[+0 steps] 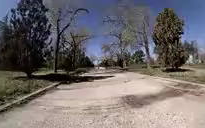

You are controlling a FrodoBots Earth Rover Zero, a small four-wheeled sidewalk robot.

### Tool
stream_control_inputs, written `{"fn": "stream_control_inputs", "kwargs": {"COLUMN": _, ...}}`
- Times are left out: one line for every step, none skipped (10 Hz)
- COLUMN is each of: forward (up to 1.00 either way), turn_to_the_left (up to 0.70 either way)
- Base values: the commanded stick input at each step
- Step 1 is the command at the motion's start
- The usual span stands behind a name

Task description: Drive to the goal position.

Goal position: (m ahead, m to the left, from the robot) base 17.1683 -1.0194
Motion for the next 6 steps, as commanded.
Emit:
{"fn": "stream_control_inputs", "kwargs": {"forward": 0.85, "turn_to_the_left": 0.0}}
{"fn": "stream_control_inputs", "kwargs": {"forward": 0.85, "turn_to_the_left": 0.0}}
{"fn": "stream_control_inputs", "kwargs": {"forward": 0.85, "turn_to_the_left": 0.0}}
{"fn": "stream_control_inputs", "kwargs": {"forward": 0.85, "turn_to_the_left": 0.0}}
{"fn": "stream_control_inputs", "kwargs": {"forward": 0.85, "turn_to_the_left": 0.0}}
{"fn": "stream_control_inputs", "kwargs": {"forward": 0.85, "turn_to_the_left": 0.0}}
